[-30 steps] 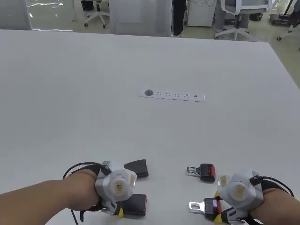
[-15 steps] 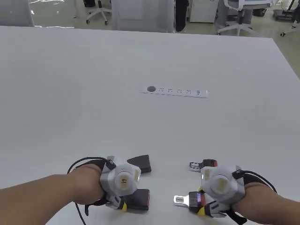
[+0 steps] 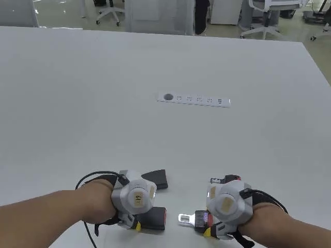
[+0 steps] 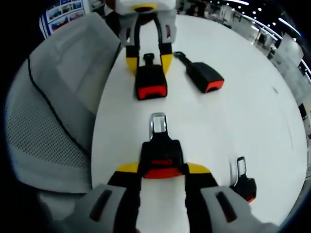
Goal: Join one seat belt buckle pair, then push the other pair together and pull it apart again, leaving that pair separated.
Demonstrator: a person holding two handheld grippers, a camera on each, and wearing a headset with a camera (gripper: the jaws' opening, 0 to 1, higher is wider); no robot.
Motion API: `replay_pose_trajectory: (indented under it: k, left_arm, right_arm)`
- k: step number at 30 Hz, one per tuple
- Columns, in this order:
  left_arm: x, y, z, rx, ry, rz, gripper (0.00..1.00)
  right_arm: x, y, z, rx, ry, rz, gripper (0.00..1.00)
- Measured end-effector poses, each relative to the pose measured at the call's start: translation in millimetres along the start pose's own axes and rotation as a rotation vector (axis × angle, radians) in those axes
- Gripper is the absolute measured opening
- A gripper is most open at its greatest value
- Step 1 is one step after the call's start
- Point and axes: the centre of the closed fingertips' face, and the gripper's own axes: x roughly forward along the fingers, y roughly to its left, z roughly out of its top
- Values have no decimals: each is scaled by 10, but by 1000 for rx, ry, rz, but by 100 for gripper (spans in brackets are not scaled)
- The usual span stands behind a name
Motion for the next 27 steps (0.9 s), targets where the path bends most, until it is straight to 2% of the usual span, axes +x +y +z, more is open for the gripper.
replay_pose_trajectory:
  k: [3,7,14,24,27]
  left_arm:
    - [3,0,-1,-2,-1,1,32]
    - [-5,-6,3,-6,-1,2,32]
    - [-13,-14,5,-6,0,1,32]
    - [-4,-4,3,-2,5,0,32]
    - [1,2,0,-2,4,1,32]
  right_arm:
    - [24,25,56,3,2,1,34]
    - [62,75,132,-29,4,10,34]
    - [135,82,289,-52,-2,5,34]
    - [175,82,398,-92,-8,4,34]
    - [185,81,405,-84,-2,5,34]
